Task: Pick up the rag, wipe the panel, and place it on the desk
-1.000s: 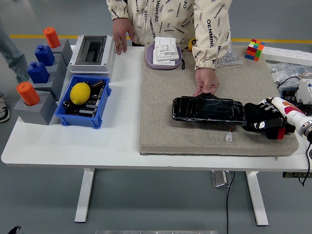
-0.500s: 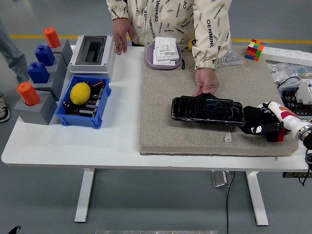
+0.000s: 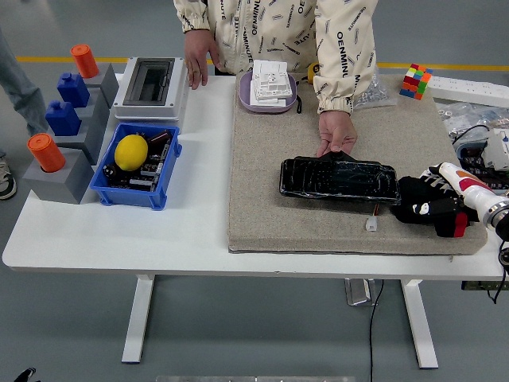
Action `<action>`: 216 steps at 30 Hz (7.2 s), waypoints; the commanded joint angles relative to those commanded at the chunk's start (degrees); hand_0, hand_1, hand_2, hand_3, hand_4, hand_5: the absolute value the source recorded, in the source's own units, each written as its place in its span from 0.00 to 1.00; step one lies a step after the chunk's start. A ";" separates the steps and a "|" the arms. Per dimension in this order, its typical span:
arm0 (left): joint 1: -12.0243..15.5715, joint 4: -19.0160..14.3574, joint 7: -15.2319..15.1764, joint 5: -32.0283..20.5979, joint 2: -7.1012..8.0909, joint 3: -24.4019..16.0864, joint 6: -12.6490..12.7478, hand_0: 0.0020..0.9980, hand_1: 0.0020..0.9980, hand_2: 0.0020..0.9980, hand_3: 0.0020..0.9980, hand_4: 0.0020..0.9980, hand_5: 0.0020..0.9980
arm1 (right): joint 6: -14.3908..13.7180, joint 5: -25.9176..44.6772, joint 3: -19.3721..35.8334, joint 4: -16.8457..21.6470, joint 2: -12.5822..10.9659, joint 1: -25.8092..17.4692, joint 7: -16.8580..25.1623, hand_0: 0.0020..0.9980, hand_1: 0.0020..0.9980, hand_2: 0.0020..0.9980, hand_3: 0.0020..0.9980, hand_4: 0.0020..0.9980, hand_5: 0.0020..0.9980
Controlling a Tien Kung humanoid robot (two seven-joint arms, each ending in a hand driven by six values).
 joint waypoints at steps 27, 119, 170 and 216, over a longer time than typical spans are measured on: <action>-0.23 0.00 -0.14 0.29 -0.05 -0.78 0.00 0.72 0.72 0.77 0.62 0.68 0.57 | -0.05 -1.39 1.03 -0.62 -1.92 3.48 -0.18 0.29 0.40 0.46 0.45 0.83 0.03; 1.30 0.00 -0.33 2.47 1.74 -2.34 -0.21 0.72 0.72 0.77 0.62 0.68 0.57 | 1.74 -2.71 -7.40 1.91 9.16 11.44 -2.79 0.29 0.40 0.46 0.45 0.88 0.00; 0.83 0.00 -0.35 1.88 2.26 -1.15 -0.31 0.72 0.72 0.77 0.62 0.68 0.57 | 1.71 -3.02 -11.95 -1.09 16.60 15.62 -2.70 0.29 0.40 0.46 0.45 0.89 0.00; 0.82 0.00 -0.56 1.98 1.65 -2.35 -0.39 0.72 0.72 0.77 0.62 0.68 0.57 | 2.82 -3.30 -3.92 -0.76 -1.89 9.11 -2.64 0.29 0.40 0.46 0.45 0.90 0.00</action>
